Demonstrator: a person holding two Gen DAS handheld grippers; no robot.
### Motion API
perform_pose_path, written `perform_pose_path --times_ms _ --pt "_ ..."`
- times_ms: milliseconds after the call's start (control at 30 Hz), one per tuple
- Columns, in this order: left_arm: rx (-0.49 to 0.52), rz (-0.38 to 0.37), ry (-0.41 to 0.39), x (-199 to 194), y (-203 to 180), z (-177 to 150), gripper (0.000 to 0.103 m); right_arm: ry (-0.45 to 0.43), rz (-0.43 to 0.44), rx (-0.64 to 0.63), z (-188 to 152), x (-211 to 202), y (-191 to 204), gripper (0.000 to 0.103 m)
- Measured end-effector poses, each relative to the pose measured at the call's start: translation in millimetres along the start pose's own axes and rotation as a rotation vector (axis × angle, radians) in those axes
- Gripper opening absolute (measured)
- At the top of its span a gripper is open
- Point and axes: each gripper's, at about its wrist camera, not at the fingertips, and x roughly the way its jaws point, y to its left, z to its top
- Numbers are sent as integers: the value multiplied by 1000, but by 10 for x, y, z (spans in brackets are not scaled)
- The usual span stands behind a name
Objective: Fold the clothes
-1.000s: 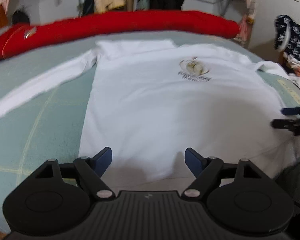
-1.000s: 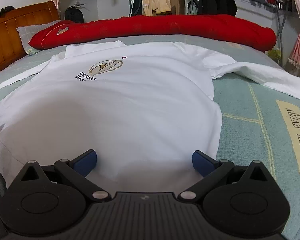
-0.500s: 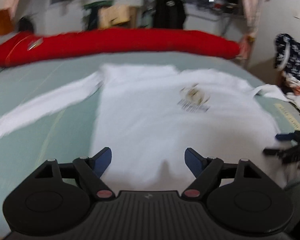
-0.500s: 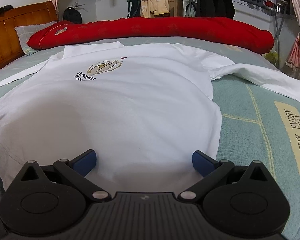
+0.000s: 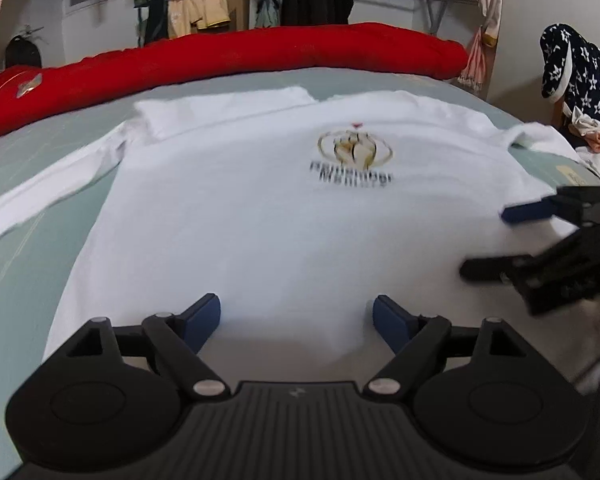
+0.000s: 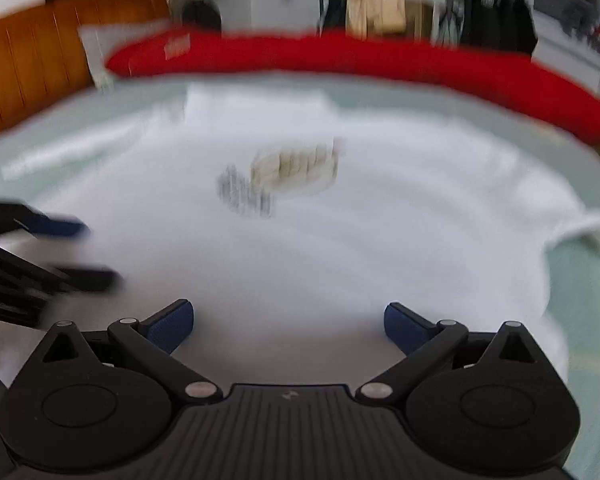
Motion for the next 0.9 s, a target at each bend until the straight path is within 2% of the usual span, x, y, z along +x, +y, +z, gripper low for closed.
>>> perform_pose_path --times_ms 33,100,233,300,400,500,567,633,767,900 --pt "-2 3 -2 -76 6 -87 87 -33 -11 -7 -96 -67 28 103" --pt "9 3 -6 -198 3 -202 88 -42 -9 28 -243 -205 12 103" --pt "86 26 -6 -258 -83 -108 88 -23 -22 -12 -415 -513 22 103" --pt "140 5 -40 -270 -194 -24 88 -30 -25 -23 -453 -627 8 103" --pt "172 -42 -30 -207 -369 17 88 -24 -43 -14 -511 -662 -30 103" --pt "139 -17 13 -136 -436 -61 88 -5 -57 16 -571 -658 -74 103" --pt "77 -28 16 -163 -364 -118 90 0 -65 27 -615 -670 -91 103" --pt "59 -34 24 -216 -295 -167 90 2 -65 24 -670 -711 -92 103" --pt "76 -17 31 -283 -281 -151 90 11 -82 -29 -762 -782 -54 103" --pt "94 -28 -18 -297 -267 73 90 8 -73 -24 -668 -851 -73 103"
